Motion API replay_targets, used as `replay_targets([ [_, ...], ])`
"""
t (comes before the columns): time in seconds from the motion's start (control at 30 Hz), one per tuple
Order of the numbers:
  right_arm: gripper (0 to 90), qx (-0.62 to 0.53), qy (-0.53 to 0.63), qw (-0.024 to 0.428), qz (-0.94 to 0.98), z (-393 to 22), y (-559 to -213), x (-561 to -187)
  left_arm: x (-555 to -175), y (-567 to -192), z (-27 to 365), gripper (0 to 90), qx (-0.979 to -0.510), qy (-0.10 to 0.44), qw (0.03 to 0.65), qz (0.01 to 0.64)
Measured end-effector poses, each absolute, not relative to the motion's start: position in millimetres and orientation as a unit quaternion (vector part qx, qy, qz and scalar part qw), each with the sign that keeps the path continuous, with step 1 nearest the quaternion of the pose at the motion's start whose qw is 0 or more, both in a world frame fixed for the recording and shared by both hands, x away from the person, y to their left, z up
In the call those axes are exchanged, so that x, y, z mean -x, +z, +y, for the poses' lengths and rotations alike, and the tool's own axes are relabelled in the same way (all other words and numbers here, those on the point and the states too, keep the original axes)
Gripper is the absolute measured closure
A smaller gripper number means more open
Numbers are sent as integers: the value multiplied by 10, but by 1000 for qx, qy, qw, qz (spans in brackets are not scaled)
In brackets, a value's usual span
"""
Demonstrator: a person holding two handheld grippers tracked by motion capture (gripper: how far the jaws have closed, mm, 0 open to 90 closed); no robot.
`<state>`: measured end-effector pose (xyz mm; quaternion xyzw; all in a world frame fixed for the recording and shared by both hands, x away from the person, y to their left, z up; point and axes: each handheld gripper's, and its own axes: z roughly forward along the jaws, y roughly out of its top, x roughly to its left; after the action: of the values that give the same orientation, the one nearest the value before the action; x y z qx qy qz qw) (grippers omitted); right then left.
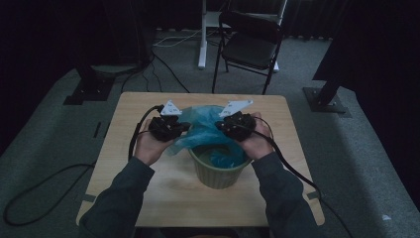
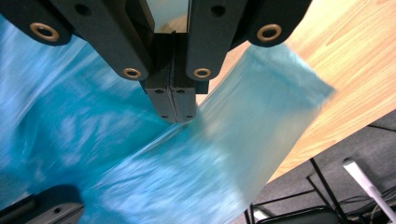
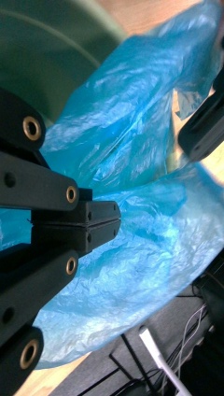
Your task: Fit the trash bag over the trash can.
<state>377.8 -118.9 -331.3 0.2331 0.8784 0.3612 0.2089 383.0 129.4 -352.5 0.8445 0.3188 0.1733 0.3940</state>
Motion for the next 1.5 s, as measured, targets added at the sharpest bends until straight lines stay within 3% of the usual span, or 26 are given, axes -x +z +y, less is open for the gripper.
replay_targets([
  [0.27,898,-246,386,202,866,-1406,-3339,-3745,-3839,-3493,1270,893,-837,175,406,322],
  [0.57,898,-232,404,209,860,-1384,-3289,-3672,-3779,-3441,1101,637,-842,159,422,298],
  [0.97,898,-213,417,218,856,-1274,-3181,-3622,-3687,-3408,1035,433,-846,128,452,251],
  [1.13,898,-206,416,221,858,-1194,-3151,-3621,-3669,-3458,965,370,-860,127,434,238],
  [1.2,899,-205,418,221,857,-1188,-3141,-3616,-3664,-3498,943,377,-867,136,416,239],
  [1.3,899,-206,417,224,856,-1191,-3130,-3609,-3661,-3535,925,582,-874,148,394,243],
  [1.33,899,-205,418,223,857,-1202,-3121,-3607,-3660,-3562,922,582,-877,157,385,240],
  [1.37,899,-207,417,227,855,-1219,-3109,-3599,-3661,-3565,925,714,-878,160,381,242],
  [1.5,899,-207,416,231,855,-1247,-3095,-3585,-3678,-3531,986,891,-870,166,389,252],
])
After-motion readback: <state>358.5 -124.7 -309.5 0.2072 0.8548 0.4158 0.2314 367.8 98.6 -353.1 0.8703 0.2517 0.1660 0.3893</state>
